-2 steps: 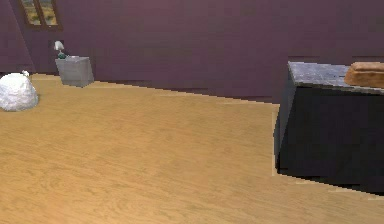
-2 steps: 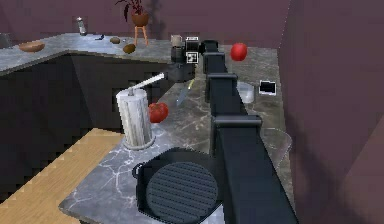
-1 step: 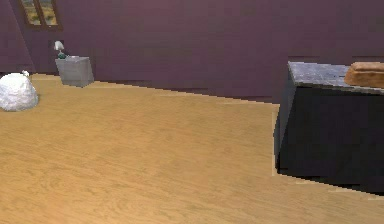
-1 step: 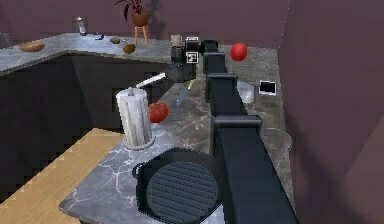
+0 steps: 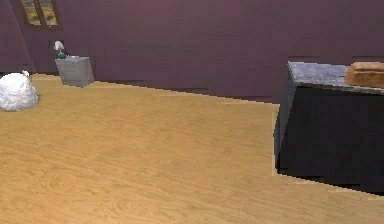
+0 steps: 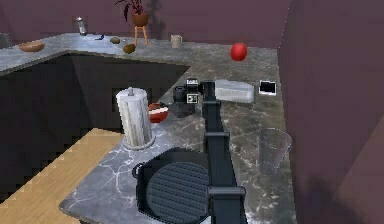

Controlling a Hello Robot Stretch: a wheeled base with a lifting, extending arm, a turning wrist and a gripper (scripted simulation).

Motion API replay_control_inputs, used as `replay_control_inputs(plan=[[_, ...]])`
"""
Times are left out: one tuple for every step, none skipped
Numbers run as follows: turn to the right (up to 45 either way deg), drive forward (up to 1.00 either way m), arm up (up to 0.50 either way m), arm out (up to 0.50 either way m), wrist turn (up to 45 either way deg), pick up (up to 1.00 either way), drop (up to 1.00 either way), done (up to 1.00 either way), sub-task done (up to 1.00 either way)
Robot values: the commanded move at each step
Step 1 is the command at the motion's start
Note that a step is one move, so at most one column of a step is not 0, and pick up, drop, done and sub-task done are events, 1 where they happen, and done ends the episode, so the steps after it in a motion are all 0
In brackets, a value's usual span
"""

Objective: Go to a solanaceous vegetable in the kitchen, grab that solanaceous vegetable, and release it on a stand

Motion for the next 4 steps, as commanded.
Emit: replay_control_inputs(plan=[[0.0, 0.00, 0.00, 0.00, 0.0, 1.00, 0.00, 0.00, 0.00], [0.0, 0.00, 0.10, 0.00, 0.0, 0.00, 0.00, 0.00, 0.00], [0.0, 0.00, 0.02, 0.00, 0.0, 0.00, 0.00, 0.00, 0.00], [0.0, 0.00, 0.00, 0.00, -45.0, 0.00, 0.00, 0.00, 0.00]])
